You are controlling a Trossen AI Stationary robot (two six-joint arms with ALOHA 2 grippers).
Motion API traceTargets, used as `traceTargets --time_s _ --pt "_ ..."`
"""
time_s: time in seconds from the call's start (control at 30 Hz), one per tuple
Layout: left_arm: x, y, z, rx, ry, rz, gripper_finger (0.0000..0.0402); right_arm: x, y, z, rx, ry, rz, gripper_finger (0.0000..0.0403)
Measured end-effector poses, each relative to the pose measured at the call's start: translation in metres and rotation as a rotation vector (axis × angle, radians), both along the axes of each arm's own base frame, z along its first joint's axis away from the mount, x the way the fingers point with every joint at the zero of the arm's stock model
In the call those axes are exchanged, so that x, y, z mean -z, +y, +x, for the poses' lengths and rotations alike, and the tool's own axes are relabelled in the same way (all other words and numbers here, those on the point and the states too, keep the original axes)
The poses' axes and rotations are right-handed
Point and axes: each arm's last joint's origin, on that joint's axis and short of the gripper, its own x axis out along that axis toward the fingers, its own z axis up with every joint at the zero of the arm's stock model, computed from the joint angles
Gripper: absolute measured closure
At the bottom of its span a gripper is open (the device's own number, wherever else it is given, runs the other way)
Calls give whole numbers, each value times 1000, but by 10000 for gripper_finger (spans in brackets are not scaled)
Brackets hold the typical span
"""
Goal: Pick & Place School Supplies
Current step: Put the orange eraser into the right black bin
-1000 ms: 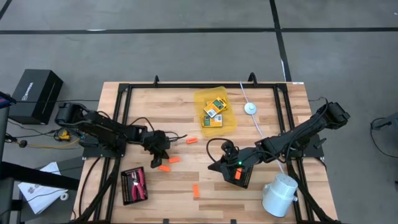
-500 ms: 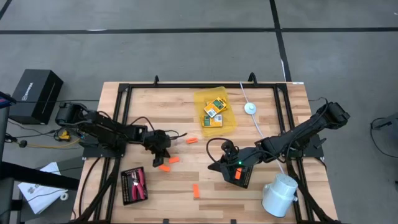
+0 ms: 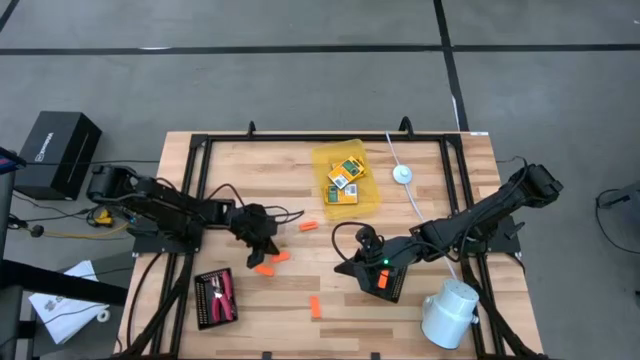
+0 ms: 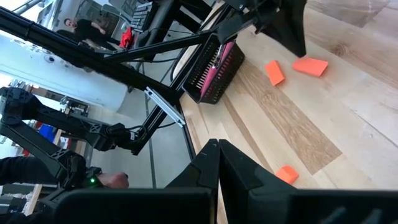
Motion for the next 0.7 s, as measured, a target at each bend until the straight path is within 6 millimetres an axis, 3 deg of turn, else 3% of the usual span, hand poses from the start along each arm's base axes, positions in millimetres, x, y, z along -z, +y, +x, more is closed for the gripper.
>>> traceTargets --time_s 0.7 --pt "10 -5 -3 -15 75 59 401 -1 0 0 -4 -9 -5 403"
